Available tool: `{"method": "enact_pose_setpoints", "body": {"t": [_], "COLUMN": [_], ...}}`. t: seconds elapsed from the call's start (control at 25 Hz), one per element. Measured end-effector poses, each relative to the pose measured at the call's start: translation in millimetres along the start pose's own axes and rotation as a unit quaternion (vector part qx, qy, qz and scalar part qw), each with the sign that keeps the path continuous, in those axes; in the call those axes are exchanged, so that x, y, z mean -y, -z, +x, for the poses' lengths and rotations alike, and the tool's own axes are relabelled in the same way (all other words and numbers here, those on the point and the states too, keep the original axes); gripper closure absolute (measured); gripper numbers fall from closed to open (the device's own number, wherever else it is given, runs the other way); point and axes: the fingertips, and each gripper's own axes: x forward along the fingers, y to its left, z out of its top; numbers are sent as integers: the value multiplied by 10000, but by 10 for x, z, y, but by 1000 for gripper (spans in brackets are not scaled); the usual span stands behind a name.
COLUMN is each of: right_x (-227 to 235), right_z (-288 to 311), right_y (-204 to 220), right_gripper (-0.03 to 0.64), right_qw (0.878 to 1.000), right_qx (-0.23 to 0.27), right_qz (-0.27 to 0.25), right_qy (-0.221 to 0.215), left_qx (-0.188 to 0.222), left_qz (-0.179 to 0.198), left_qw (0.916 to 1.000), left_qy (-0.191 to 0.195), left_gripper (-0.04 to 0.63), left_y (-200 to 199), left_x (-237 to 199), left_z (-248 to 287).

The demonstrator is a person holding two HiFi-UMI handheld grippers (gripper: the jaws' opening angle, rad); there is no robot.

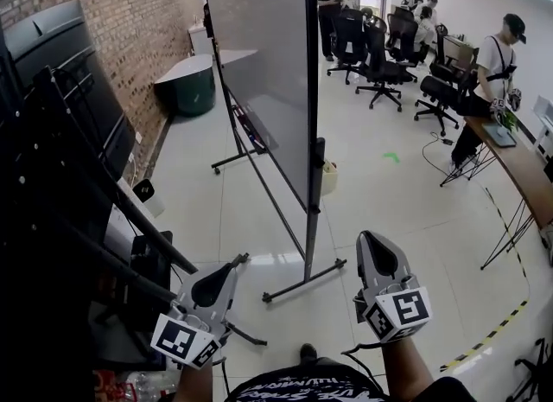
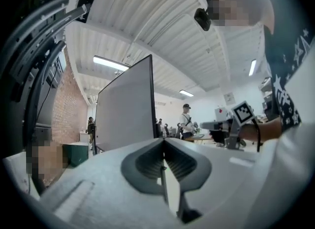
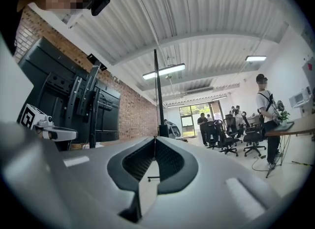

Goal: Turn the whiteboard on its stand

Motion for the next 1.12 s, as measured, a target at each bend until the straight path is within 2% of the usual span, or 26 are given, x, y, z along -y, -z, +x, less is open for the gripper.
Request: {"method": "enact_pose_setpoints", "body": {"t": [0.32, 0.52, 0.68, 0.88, 1.12], "right_x": [146, 24, -5, -34, -136], "right_z": [496, 731, 943, 1249, 1645], "right_y": [-77, -296, -376, -391, -413], "right_gripper": [609, 609, 609, 607, 527], "right_qw": [9992, 9966, 9976, 9990, 9984], "right_qx": [-115, 124, 181, -41, -201], "right_qz": [-47, -160, -239, -212, -340], "right_qy": [-383, -801, -628, -396, -399], "left_qx": [75, -181, -212, -161, 25], "left_qz": [28, 42, 86, 79, 117], "left_qw": [9999, 9989, 9982, 9994, 9999], "left_qy": [-110, -422, -547, -309, -34], "left_gripper": [591, 591, 591, 591, 591], "left_y": [-47, -11, -29, -71, -207], "left_x": [-109, -347, -630, -943, -1272], "left_z": [480, 625, 779, 1065, 1379]}}
